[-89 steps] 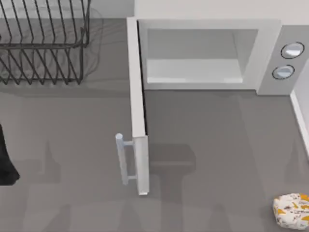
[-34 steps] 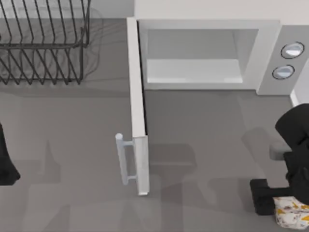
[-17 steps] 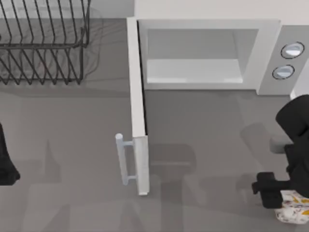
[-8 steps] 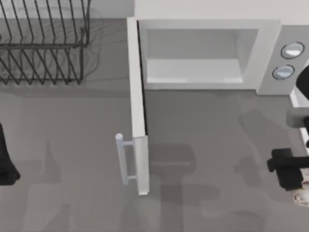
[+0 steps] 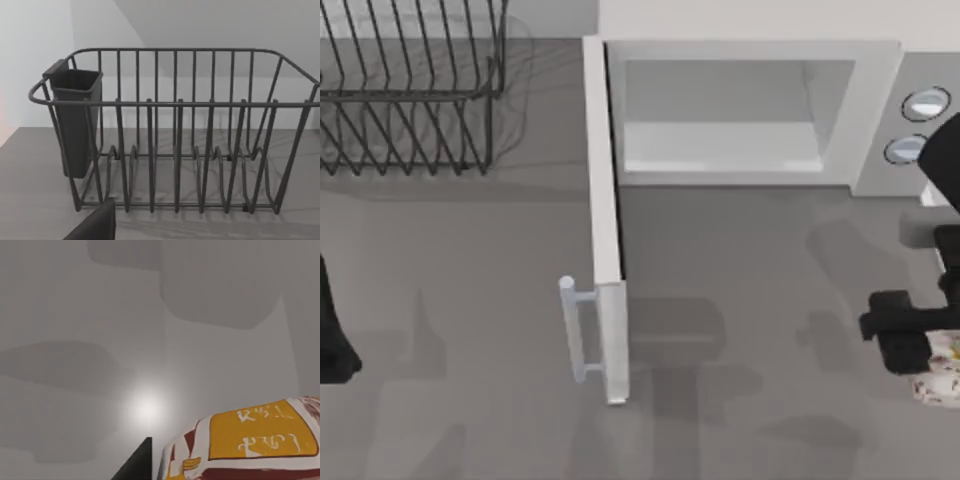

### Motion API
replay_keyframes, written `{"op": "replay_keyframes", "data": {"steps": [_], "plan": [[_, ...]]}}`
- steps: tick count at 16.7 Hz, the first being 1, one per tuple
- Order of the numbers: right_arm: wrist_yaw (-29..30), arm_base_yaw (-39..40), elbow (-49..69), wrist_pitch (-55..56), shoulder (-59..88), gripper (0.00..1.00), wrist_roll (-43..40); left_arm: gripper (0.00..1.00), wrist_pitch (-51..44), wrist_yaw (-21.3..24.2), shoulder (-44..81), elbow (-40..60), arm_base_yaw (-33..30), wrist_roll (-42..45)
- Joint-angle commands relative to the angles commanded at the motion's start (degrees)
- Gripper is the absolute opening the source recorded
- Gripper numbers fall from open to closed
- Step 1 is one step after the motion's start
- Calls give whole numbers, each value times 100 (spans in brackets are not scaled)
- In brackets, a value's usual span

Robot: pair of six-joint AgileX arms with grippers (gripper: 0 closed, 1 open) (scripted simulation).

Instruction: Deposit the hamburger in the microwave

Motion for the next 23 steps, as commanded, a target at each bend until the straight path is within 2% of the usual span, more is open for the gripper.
{"op": "replay_keyframes", "data": {"steps": [6, 17, 20, 23], "plan": [[781, 329, 488, 2151, 1396, 0, -142, 100, 0, 0, 0, 0, 0, 0], [2710, 933, 1342, 8054, 4288, 0, -615, 100, 0, 0, 0, 0, 0, 0], [3067, 1022, 1524, 9006, 4714, 0, -657, 100, 0, 0, 0, 0, 0, 0], [3235, 1061, 1619, 9417, 4918, 0, -658, 100, 0, 0, 0, 0, 0, 0]]}}
